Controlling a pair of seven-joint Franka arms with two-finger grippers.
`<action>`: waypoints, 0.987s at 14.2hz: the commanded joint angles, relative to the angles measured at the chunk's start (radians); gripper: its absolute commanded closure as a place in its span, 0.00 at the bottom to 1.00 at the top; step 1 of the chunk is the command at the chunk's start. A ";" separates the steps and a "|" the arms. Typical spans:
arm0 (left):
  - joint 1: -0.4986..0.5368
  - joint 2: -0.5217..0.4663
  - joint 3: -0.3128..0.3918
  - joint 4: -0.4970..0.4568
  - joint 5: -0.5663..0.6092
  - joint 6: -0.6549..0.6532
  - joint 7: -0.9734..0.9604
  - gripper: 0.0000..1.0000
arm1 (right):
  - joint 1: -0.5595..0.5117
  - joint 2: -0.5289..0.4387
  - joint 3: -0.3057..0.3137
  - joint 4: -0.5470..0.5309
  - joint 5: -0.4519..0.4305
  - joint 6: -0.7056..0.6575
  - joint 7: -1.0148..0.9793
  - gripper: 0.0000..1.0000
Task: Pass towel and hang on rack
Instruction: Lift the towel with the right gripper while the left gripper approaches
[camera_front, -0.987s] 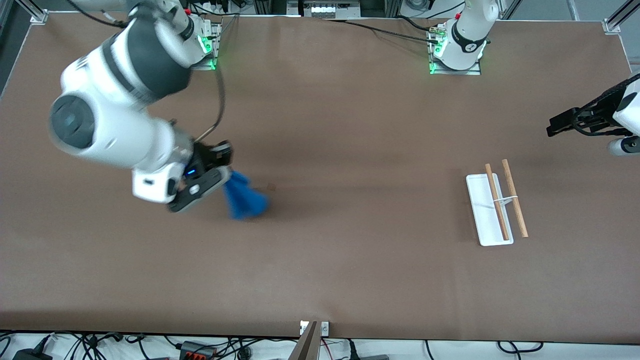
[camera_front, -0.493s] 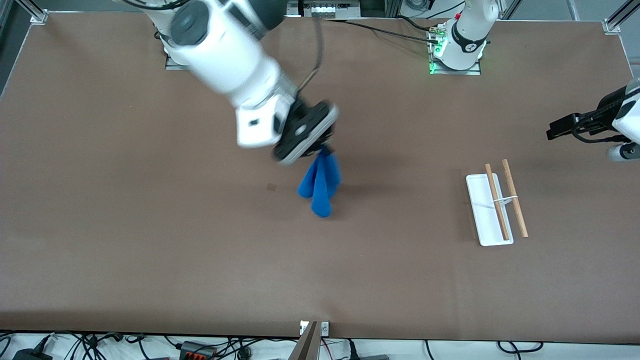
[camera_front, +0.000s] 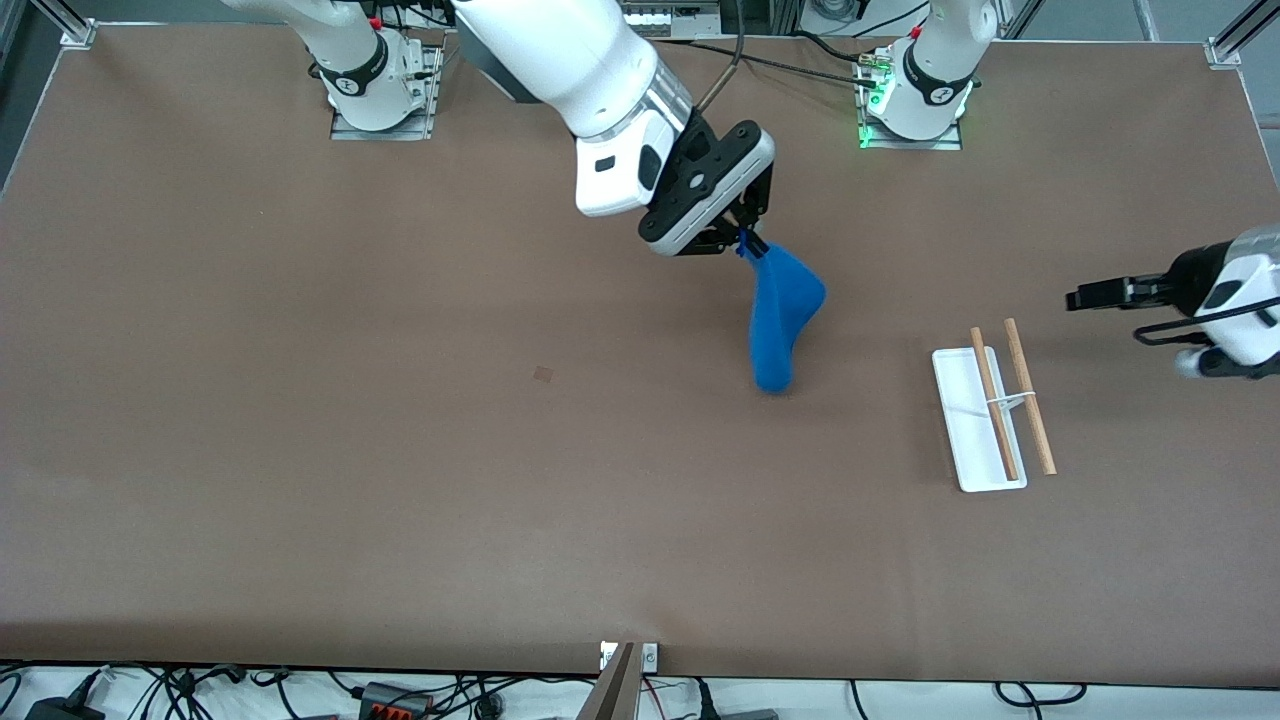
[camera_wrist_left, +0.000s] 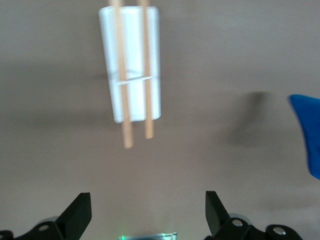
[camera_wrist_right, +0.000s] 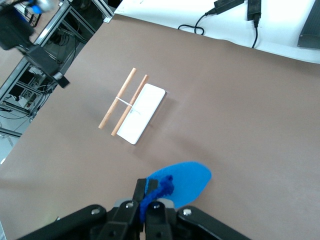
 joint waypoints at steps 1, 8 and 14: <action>0.004 0.027 -0.009 0.014 -0.037 0.042 0.281 0.00 | 0.030 0.017 0.001 0.006 0.010 0.068 0.030 1.00; -0.011 0.162 -0.044 -0.030 -0.366 0.098 1.028 0.00 | 0.044 0.022 0.001 0.006 0.010 0.080 0.036 1.00; -0.110 0.288 -0.066 -0.049 -0.637 0.187 1.326 0.00 | 0.047 0.022 0.001 0.006 0.010 0.082 0.039 1.00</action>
